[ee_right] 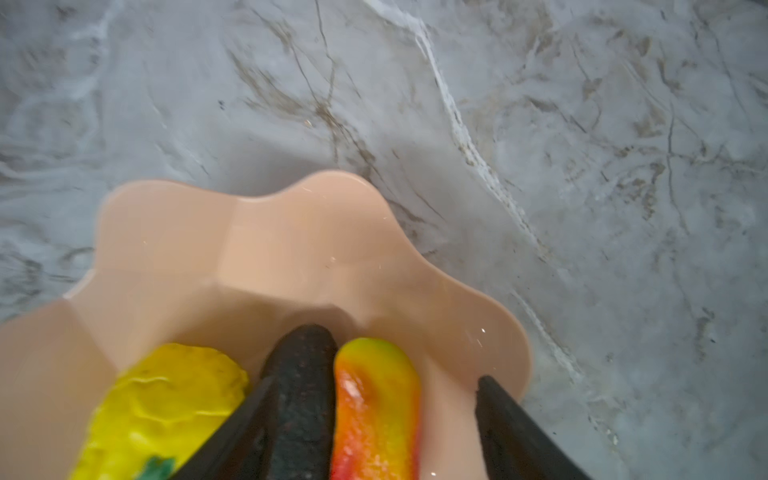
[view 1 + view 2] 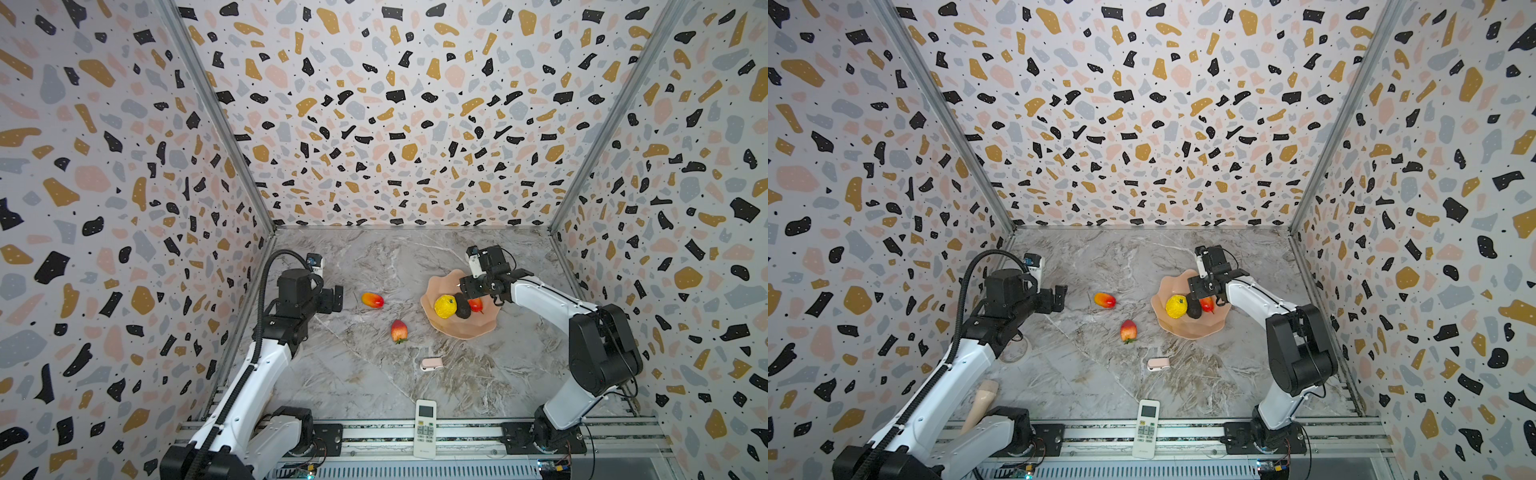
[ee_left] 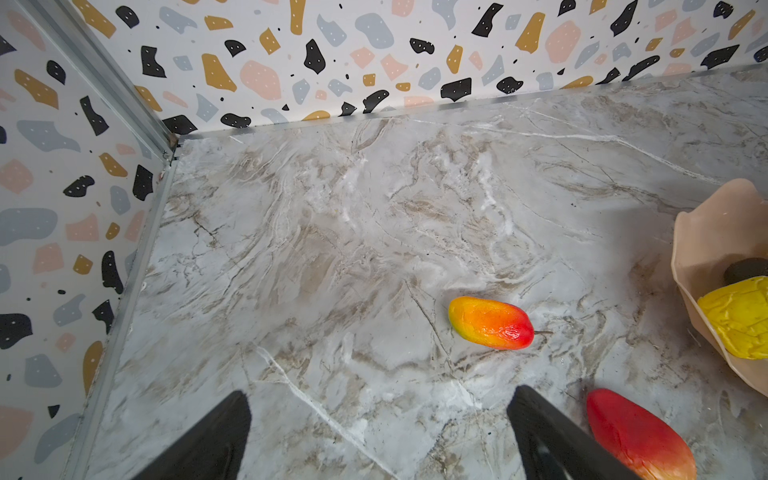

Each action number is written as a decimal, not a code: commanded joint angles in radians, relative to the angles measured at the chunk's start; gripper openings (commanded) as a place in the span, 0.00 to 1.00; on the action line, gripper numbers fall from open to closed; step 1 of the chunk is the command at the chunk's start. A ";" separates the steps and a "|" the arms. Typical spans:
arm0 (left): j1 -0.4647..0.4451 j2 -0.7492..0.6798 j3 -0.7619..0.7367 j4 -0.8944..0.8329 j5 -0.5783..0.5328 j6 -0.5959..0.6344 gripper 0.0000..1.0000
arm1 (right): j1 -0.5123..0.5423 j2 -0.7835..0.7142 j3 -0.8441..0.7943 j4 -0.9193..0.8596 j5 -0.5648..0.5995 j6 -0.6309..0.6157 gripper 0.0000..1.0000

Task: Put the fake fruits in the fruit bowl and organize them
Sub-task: 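Carry the small mango into the pink bowl and open the right gripper, then reach the right gripper to the second small mango and grasp it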

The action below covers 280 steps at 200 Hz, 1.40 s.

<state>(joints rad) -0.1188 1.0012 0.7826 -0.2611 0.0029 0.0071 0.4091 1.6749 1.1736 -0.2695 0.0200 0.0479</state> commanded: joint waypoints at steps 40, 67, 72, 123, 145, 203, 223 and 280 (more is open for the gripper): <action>0.004 -0.004 0.021 0.026 0.011 0.000 1.00 | 0.221 0.138 0.273 0.050 -0.118 -0.139 0.99; 0.004 -0.009 0.020 0.024 0.012 0.000 1.00 | 0.287 0.270 0.412 0.065 -0.189 -0.160 0.99; 0.004 -0.009 0.020 0.025 0.011 0.002 1.00 | 0.295 0.295 0.436 0.065 -0.208 -0.159 0.99; 0.005 -0.011 0.018 0.024 0.020 0.001 1.00 | 0.348 0.507 0.647 0.044 -0.322 -0.150 0.99; 0.005 -0.011 0.017 0.026 0.026 -0.002 1.00 | 0.360 0.568 0.678 0.051 -0.352 -0.135 0.99; 0.005 -0.012 0.017 0.025 0.028 -0.002 1.00 | 0.369 0.658 0.730 0.054 -0.392 -0.090 0.82; 0.005 -0.010 0.017 0.024 0.026 -0.002 1.00 | 0.377 0.669 0.728 0.055 -0.407 -0.088 0.77; 0.005 -0.012 0.017 0.025 0.025 -0.001 1.00 | 0.389 0.683 0.715 0.047 -0.408 -0.080 0.68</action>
<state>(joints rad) -0.1188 1.0008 0.7826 -0.2611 0.0189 0.0071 0.7879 2.3577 1.8614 -0.2092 -0.3729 -0.0425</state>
